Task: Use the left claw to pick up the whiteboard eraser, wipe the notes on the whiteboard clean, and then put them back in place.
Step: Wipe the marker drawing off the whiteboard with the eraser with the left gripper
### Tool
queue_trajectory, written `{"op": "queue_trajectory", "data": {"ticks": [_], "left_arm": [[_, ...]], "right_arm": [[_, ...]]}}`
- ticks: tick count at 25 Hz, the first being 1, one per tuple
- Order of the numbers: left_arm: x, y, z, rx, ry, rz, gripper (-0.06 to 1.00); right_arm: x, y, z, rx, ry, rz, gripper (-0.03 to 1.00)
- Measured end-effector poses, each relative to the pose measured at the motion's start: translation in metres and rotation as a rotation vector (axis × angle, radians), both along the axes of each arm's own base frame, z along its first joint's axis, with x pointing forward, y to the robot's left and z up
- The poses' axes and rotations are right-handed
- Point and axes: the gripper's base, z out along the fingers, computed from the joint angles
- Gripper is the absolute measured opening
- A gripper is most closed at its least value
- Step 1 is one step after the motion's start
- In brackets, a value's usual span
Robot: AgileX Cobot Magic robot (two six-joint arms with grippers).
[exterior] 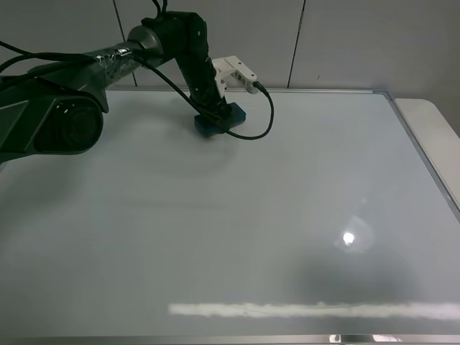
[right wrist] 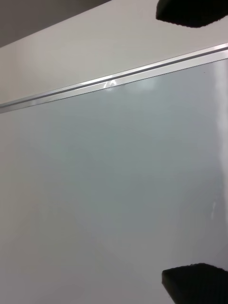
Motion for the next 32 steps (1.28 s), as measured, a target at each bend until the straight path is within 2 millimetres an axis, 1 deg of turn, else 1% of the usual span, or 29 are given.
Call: {"op": "queue_trajectory", "data": {"ticks": [4, 6, 8, 10, 12, 18, 22, 24, 26, 28, 31, 32], "left_arm": [[0.017, 0.035, 0.003, 0.040, -0.056, 0.056, 0.55], [0.020, 0.042, 0.004, 0.058, -0.068, 0.064, 0.55], [0.020, 0.041, 0.004, 0.072, -0.075, 0.059, 0.55], [0.017, 0.032, 0.004, 0.083, -0.083, 0.039, 0.55], [0.013, 0.018, 0.004, 0.084, -0.096, 0.018, 0.55], [-0.013, -0.047, 0.002, 0.039, -0.130, -0.080, 0.55], [-0.031, -0.078, 0.000, -0.007, -0.112, -0.133, 0.55], [-0.037, -0.086, -0.001, -0.009, -0.105, -0.156, 0.55], [-0.040, -0.089, -0.001, -0.005, -0.095, -0.174, 0.55], [-0.039, -0.086, -0.001, -0.010, -0.086, -0.177, 0.55], [-0.035, -0.076, -0.002, -0.010, -0.058, -0.172, 0.55], [-0.035, -0.076, -0.002, -0.010, -0.058, -0.172, 0.55]], "right_arm": [[0.000, 0.000, 0.000, 0.000, 0.000, 0.000, 0.99], [0.000, 0.000, 0.000, 0.000, 0.000, 0.000, 0.99], [0.000, 0.000, 0.000, 0.000, 0.000, 0.000, 0.99], [0.000, 0.000, 0.000, 0.000, 0.000, 0.000, 0.99], [0.000, 0.000, 0.000, 0.000, 0.000, 0.000, 0.99], [0.000, 0.000, 0.000, 0.000, 0.000, 0.000, 0.99], [0.000, 0.000, 0.000, 0.000, 0.000, 0.000, 0.99], [0.000, 0.000, 0.000, 0.000, 0.000, 0.000, 0.99], [0.000, 0.000, 0.000, 0.000, 0.000, 0.000, 0.99], [0.000, 0.000, 0.000, 0.000, 0.000, 0.000, 0.99], [0.000, 0.000, 0.000, 0.000, 0.000, 0.000, 0.99], [0.000, 0.000, 0.000, 0.000, 0.000, 0.000, 0.99]]}}
